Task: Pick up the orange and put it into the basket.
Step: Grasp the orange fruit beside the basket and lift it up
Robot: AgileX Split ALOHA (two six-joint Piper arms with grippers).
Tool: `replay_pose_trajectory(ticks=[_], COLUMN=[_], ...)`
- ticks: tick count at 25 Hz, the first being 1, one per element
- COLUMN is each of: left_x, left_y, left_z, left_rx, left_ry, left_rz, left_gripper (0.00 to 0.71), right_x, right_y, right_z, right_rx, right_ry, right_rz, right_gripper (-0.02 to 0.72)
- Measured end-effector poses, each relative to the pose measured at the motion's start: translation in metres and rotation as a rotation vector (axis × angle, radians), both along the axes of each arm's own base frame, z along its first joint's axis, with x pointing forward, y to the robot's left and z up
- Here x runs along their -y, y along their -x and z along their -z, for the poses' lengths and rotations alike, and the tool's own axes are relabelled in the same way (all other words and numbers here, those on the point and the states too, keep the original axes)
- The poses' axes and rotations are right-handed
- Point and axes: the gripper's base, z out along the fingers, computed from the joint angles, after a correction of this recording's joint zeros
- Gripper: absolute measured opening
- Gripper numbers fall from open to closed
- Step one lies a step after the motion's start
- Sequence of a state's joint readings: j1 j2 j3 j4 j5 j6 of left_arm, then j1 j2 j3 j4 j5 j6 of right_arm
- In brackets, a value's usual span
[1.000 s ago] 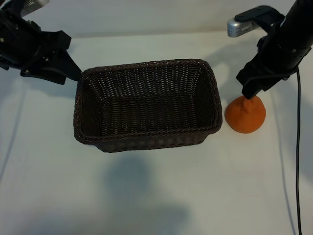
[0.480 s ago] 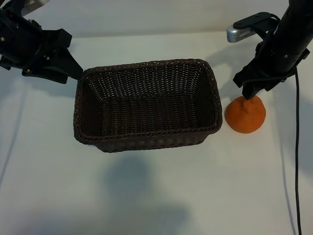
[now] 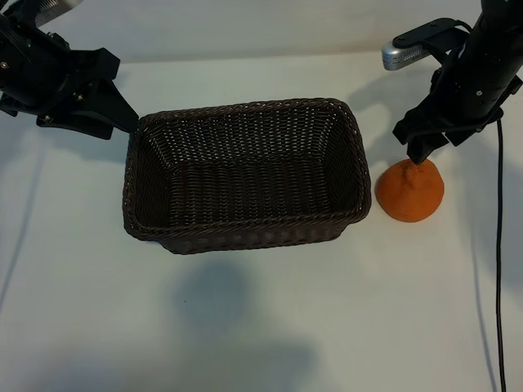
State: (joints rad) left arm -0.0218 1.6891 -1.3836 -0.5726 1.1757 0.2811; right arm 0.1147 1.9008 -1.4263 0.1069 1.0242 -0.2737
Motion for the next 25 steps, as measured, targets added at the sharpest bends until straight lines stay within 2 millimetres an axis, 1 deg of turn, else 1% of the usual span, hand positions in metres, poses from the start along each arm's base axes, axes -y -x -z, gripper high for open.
replay_pose_trajectory(ticks=[4,13,16,21,25], left_x=[0.000,0.000,0.000,0.000,0.000], left_y=[0.000,0.000,0.000,0.000,0.000], left_z=[0.000,0.000,0.000,0.000,0.000], left_rx=[0.000,0.000,0.000,0.000,0.000], left_ry=[0.000,0.000,0.000,0.000,0.000], left_rz=[0.000,0.000,0.000,0.000,0.000], left_gripper=[0.425,0.425,0.425,0.425,0.425], right_x=[0.000,0.000,0.001,0.000,-0.003], right_y=[-0.001,-0.001,0.002,-0.001,-0.001], right_z=[0.000,0.002,0.012,0.030,0.048], right_rx=[0.009,0.012,-0.003,-0.031,-0.066], right_ry=[-0.001,-0.003,0.001,-0.001,-0.028], right_rz=[0.003,0.024,0.026,0.033,0.053], right_gripper=[0.559,0.557,0.557,0.557,0.557])
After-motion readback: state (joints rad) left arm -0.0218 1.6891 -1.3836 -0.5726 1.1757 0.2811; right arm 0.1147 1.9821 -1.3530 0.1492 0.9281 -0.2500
